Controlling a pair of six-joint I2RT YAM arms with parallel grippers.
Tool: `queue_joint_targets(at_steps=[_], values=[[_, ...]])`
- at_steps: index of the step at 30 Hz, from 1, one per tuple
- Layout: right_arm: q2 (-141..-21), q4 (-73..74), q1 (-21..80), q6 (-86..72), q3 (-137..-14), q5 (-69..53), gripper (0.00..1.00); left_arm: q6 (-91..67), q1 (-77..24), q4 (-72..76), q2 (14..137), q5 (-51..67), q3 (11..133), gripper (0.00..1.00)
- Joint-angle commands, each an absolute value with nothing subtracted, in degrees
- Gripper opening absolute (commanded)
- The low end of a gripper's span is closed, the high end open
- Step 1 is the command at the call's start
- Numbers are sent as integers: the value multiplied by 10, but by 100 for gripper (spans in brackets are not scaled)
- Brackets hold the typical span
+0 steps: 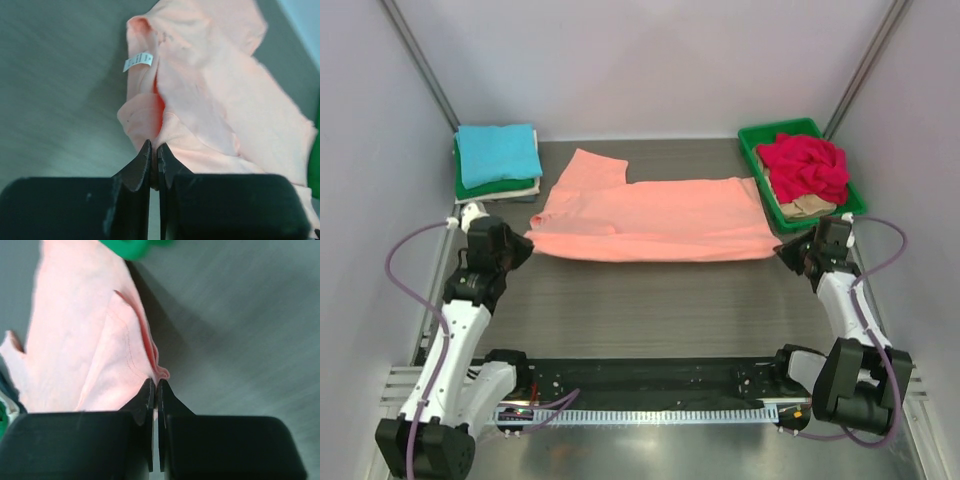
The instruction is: Fold and stack the t-shirts
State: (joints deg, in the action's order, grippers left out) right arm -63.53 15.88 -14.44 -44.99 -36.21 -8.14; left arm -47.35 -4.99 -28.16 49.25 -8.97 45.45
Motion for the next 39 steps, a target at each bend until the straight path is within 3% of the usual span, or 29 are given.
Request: queue_joint_targets(at_steps=[1,5,10,16,19,20,21,23,30,34,39], values=[[-610,220,-166,-440,-302,-90,1,-481,-45,-370,456,-97,398,6],[-578,232,-179,-441,-259,-120,1,-513,-45,-408,413,-91,360,10],[-541,267,-187,-436,-250,-137,2,-553,-46,-444,353,-79,348,24],[-475,335,-214,-418,-262,-152,13,-574,-47,-538,302,-47,387,40],[-456,369,-233,-401,-273,-161,43,-566,-46,-586,259,-50,414,54],[-453,373,-236,-397,-276,-163,57,-557,-47,-590,243,-52,419,57],[-449,379,-240,-399,-279,-163,78,-543,-47,-588,237,-54,430,64],[-443,379,-241,-405,-284,-162,88,-518,-46,-549,246,-26,432,64],[-469,343,-236,-400,-337,-182,91,-382,-47,-355,485,54,518,65],[-539,269,-209,-410,-330,-264,90,-324,-47,-297,680,63,646,64],[-566,270,-181,-380,-385,-226,89,-290,-47,-266,883,64,801,62]])
